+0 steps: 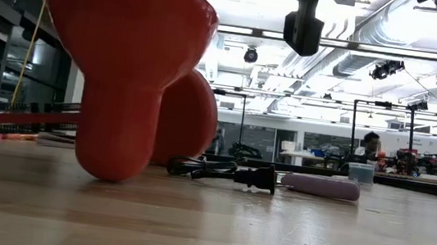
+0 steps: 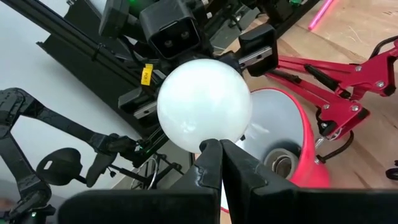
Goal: Screw lightbulb
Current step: Insert the lightbulb into the red desk lamp
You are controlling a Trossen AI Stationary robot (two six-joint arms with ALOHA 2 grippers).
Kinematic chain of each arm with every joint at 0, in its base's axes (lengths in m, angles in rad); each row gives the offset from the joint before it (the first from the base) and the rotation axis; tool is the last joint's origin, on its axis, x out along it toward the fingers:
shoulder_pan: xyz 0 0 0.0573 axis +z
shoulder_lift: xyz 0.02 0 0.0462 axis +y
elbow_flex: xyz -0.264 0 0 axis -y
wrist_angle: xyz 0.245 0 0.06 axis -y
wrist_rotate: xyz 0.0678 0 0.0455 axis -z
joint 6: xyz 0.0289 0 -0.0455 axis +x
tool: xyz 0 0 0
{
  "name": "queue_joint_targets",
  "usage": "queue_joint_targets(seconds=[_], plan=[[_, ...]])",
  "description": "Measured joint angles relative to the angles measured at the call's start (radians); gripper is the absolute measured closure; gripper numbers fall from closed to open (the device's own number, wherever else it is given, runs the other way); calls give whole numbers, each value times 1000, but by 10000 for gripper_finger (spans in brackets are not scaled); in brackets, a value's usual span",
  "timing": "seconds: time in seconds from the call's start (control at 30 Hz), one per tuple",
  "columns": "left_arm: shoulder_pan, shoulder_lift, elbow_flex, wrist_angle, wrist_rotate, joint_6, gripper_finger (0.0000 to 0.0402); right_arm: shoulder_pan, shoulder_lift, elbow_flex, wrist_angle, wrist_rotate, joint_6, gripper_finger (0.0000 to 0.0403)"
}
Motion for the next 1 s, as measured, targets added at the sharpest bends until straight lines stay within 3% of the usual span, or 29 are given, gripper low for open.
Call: queue_joint_targets(seconds=[0.43, 1.0], plan=[[51, 1, 0, -38, 86, 86, 316, 0, 0, 0, 16, 4, 0, 403], [89, 2, -1, -37, 108, 163, 292, -2, 9, 6, 19, 7, 18, 403]])
